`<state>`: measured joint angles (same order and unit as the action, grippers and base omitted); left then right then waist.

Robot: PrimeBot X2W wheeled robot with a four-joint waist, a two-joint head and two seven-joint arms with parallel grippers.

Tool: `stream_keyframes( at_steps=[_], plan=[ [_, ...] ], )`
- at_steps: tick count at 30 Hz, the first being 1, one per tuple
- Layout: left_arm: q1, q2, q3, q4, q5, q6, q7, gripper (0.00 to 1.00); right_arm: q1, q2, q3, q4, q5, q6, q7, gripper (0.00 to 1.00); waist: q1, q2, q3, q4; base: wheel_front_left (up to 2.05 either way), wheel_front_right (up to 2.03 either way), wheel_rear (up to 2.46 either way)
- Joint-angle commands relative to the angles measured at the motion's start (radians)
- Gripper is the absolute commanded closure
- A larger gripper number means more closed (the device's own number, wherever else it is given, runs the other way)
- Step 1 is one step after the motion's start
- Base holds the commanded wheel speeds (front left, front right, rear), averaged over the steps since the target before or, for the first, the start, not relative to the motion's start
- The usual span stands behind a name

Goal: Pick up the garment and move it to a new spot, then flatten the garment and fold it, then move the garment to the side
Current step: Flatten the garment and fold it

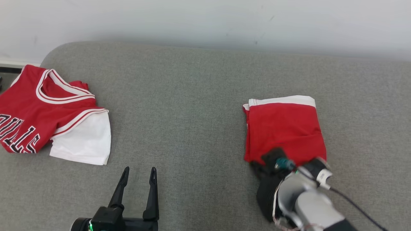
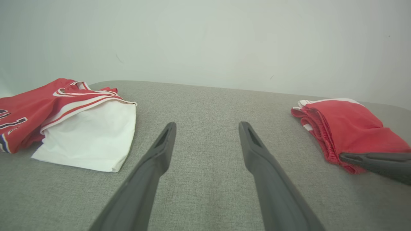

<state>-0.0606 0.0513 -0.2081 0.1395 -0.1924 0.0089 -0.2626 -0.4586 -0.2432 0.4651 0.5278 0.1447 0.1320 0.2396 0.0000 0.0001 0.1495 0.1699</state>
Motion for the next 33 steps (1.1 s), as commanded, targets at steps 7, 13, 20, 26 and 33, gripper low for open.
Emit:
stream_keyframes(
  at_steps=[7,13,20,26,33],
  plan=[
    [0.024,-0.001,0.004,0.002,-0.002,-0.001,-0.003,0.00,0.152,0.036,0.115,-0.173,0.188,-0.003,0.028,1.00,0.0000,-0.0001,-0.044,-0.045,0.00,0.00,0.00],
    [0.046,-0.001,0.031,-0.028,0.020,0.009,-0.003,0.00,0.286,0.113,-0.111,-0.295,0.156,-0.002,-0.136,0.00,0.0000,-0.0001,-0.073,-0.075,0.00,0.00,0.00],
    [0.080,0.000,0.097,-0.078,0.064,0.015,-0.003,0.00,0.429,0.190,-0.406,-0.366,0.055,-0.003,-0.363,0.00,0.0000,-0.0001,-0.097,-0.129,0.00,0.00,0.00],
    [0.108,0.001,0.138,-0.089,0.082,0.002,-0.003,0.00,0.456,0.194,-0.488,-0.341,0.019,-0.003,-0.454,0.00,0.0000,-0.0001,-0.122,-0.163,0.00,0.00,0.00],
    [0.154,0.005,0.179,-0.050,0.107,-0.014,-0.003,0.00,0.472,0.194,-0.566,-0.303,-0.030,-0.003,-0.493,0.00,0.0000,-0.0001,-0.151,-0.184,0.00,0.00,0.00]
  ],
)
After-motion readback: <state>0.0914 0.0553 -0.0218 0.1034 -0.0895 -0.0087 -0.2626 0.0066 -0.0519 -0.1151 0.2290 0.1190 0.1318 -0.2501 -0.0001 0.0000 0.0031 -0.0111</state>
